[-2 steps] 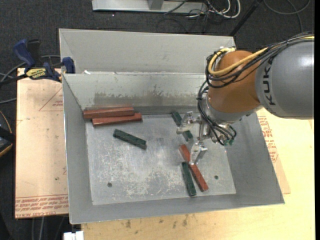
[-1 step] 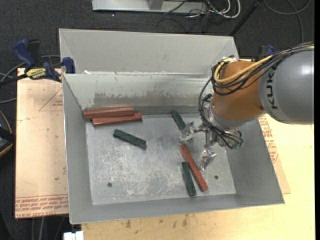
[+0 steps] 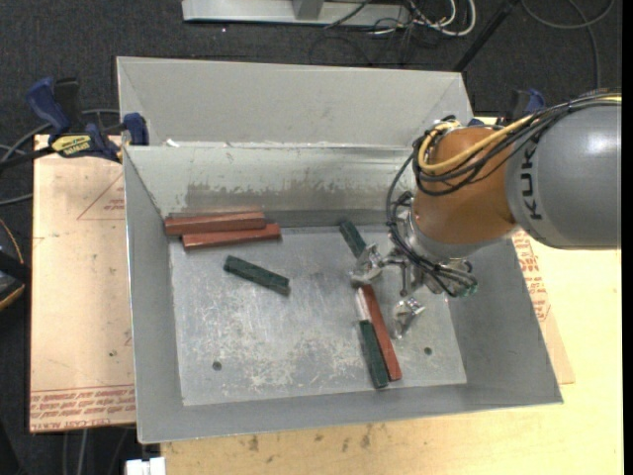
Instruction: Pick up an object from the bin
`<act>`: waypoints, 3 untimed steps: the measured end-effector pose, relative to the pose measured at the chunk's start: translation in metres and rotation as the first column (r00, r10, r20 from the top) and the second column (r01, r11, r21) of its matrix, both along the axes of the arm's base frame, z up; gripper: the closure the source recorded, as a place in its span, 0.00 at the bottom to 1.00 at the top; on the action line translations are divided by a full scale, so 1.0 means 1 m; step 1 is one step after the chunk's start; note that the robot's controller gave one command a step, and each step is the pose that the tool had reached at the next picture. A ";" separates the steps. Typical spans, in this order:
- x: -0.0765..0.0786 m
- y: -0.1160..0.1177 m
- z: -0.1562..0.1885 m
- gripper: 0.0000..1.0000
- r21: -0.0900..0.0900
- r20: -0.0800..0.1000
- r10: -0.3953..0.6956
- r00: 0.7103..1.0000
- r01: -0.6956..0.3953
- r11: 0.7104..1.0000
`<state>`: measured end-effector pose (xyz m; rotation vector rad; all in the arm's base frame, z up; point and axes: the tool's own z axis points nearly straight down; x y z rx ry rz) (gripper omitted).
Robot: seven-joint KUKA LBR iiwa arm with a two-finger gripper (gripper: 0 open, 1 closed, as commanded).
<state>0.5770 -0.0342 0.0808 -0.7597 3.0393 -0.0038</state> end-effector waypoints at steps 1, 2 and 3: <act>-0.021 0.022 0.002 1.00 0.002 -0.004 0.364 0.932 -0.364 0.932; -0.021 0.022 0.002 1.00 0.002 -0.004 0.363 0.932 -0.363 0.932; -0.020 0.011 0.147 1.00 0.000 -0.004 0.360 0.933 -0.360 0.933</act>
Offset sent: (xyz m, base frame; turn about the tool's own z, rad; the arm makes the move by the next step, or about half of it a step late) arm 0.0000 0.0000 0.0000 0.0000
